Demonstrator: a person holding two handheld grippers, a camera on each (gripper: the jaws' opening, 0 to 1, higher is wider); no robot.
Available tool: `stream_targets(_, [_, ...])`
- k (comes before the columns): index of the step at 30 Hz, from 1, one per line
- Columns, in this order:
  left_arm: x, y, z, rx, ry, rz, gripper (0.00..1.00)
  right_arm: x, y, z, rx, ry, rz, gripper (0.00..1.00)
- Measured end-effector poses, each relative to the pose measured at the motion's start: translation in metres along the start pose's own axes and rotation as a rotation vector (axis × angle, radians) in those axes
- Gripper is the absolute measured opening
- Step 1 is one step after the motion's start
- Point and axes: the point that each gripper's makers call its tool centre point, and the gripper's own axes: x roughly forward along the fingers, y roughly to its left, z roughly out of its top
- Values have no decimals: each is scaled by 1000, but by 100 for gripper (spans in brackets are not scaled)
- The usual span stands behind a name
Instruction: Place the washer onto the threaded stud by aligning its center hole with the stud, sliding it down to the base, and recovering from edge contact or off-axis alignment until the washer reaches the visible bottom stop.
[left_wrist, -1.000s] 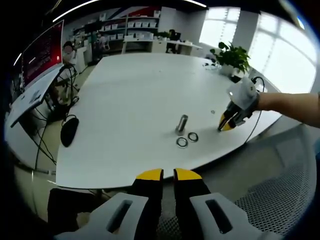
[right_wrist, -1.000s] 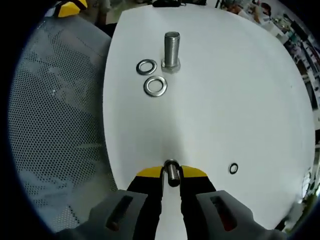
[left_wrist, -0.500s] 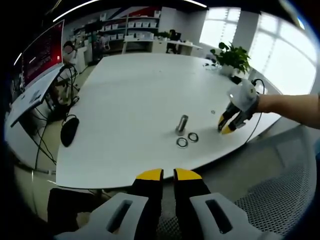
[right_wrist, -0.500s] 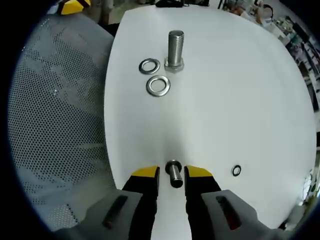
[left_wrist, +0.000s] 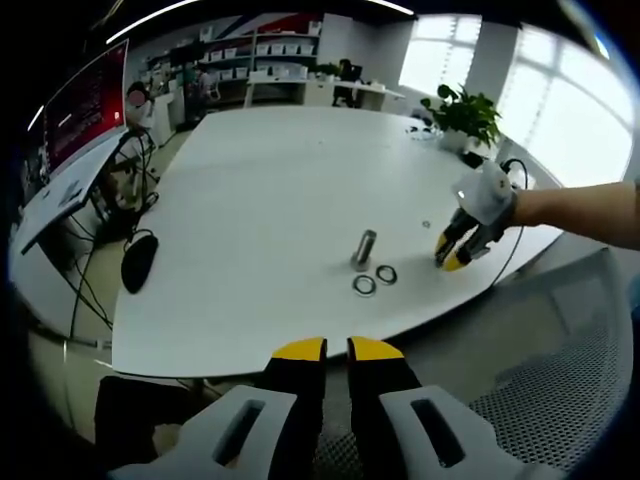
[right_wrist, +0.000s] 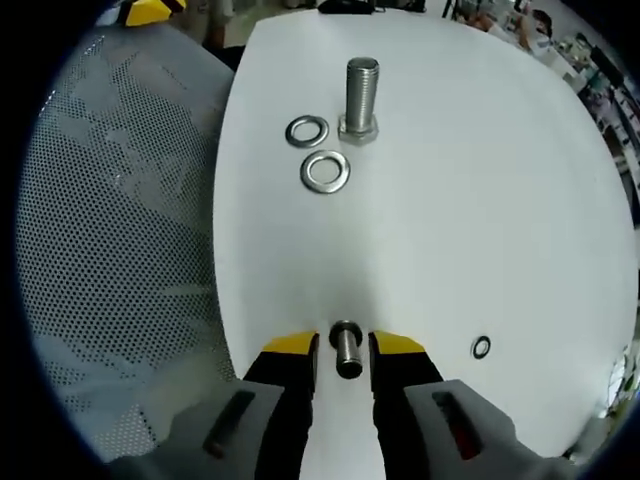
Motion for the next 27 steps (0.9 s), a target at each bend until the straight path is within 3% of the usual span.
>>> stream_targets(3, [0,0,0,-1,0,1,6,-7,-6,-5,46,-27,3,26])
stream_targets(6, [0,0,0,-1,0,1,6,-16,-22,-21,130,-38,-15,26])
stream_targets(11, [0,0,0,-1,1,2,6,-25,-54,-42,258,-62,-83,25])
stream_targets(15, [0,1,0,-1,3,4,6,-24,-70,-44,359,-95,-119,25])
stream_targets(20, [0,1,0,-3,1,6,6,-14,-83,-39,420,-134,-132,24])
stream_targets(27, [0,1,0,-1,-1,3,6,-4,-94,-27,409,-155,-144,24])
